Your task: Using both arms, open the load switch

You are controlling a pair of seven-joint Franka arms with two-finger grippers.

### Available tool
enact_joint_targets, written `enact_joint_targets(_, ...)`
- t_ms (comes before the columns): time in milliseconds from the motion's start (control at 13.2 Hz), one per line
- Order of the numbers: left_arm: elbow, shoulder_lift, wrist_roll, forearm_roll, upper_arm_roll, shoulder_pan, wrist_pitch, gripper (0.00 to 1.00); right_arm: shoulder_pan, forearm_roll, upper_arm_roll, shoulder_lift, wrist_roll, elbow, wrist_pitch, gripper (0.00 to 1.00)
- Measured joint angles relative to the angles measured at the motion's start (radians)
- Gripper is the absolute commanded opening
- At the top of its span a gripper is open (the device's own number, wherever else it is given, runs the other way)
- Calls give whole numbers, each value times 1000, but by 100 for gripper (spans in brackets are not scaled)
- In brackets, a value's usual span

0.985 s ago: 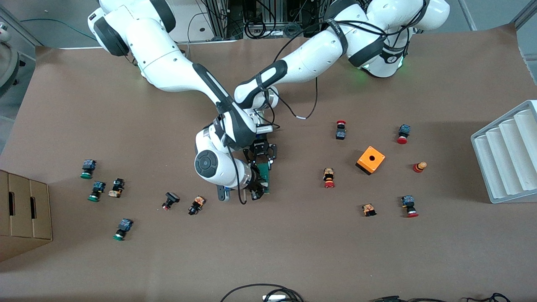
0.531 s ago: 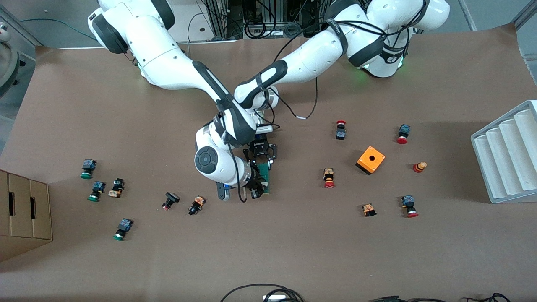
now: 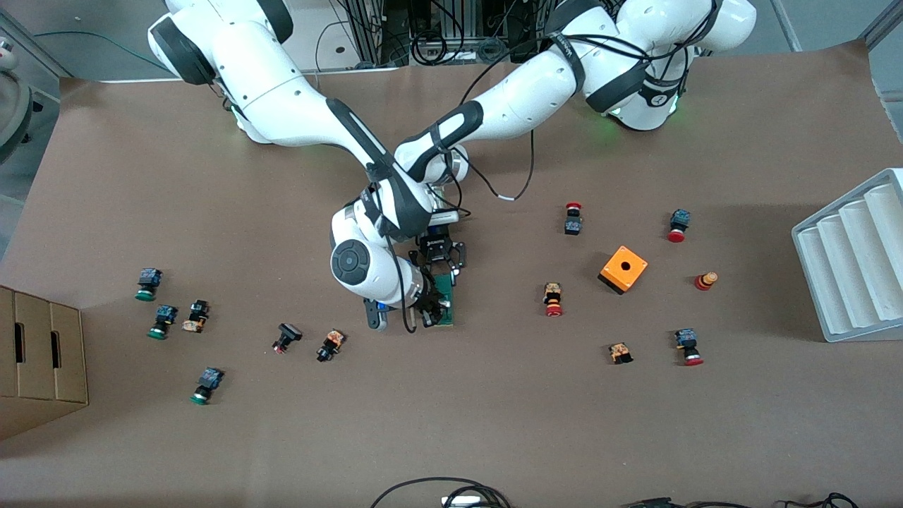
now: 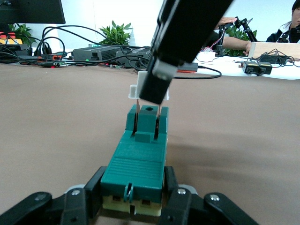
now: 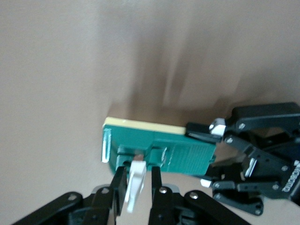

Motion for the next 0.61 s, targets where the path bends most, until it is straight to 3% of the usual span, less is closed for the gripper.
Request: enact_joint_targets(606,0,0,1,0,0,0,0,55,0,-1,0,-4,-3,-12,2,29)
